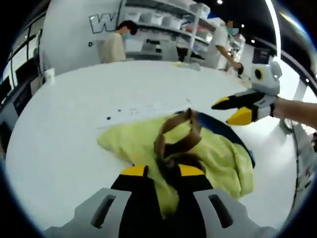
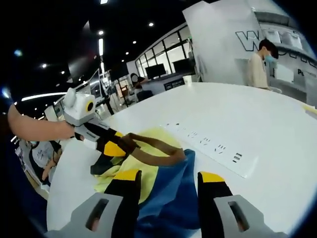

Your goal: Fold the garment on the visible template until the final outline fits inside the template.

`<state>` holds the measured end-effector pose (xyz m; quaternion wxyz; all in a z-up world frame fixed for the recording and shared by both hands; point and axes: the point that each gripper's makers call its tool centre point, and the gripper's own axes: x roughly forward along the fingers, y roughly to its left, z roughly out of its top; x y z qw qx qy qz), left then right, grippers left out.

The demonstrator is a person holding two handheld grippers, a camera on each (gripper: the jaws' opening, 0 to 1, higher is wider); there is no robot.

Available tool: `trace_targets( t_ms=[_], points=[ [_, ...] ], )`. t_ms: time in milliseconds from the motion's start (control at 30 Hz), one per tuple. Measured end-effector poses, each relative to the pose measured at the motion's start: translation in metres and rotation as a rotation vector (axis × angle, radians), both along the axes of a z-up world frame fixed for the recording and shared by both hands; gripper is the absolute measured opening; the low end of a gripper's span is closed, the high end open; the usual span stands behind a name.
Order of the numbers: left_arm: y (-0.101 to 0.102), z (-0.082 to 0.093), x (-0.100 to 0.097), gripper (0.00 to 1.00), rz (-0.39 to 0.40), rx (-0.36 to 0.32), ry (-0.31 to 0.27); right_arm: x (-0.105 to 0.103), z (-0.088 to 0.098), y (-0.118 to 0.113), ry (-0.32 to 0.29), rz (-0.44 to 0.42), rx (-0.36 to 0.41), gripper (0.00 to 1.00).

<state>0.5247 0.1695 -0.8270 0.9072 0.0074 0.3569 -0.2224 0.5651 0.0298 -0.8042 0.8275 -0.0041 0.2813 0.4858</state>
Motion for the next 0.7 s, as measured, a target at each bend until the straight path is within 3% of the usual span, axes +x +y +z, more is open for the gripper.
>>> trace_targets(
  t_ms=[67, 133, 333, 367, 567, 700],
  points=[
    [0.003, -0.002, -0.003, 0.16, -0.003, 0.020, 0.008, 0.000, -0.002, 0.000, 0.000, 0.003, -0.004, 0.44],
    [0.006, -0.001, -0.001, 0.14, 0.013, -0.004, 0.002, 0.001, -0.002, 0.001, 0.002, 0.005, -0.004, 0.44],
    [-0.009, 0.008, 0.011, 0.29, 0.048, -0.121, -0.004, -0.001, -0.003, 0.000, 0.004, 0.001, -0.003, 0.44],
    [-0.012, 0.008, 0.012, 0.29, 0.053, -0.141, 0.003, -0.002, -0.003, 0.000, 0.004, 0.000, -0.003, 0.44],
    [-0.009, -0.002, 0.009, 0.06, 0.075, -0.108, 0.042, -0.002, -0.002, -0.001, 0.003, -0.001, -0.004, 0.44],
    [-0.005, -0.003, 0.004, 0.04, 0.060, -0.094, 0.051, -0.001, -0.004, 0.000, 0.006, 0.001, -0.003, 0.43]
  ],
)
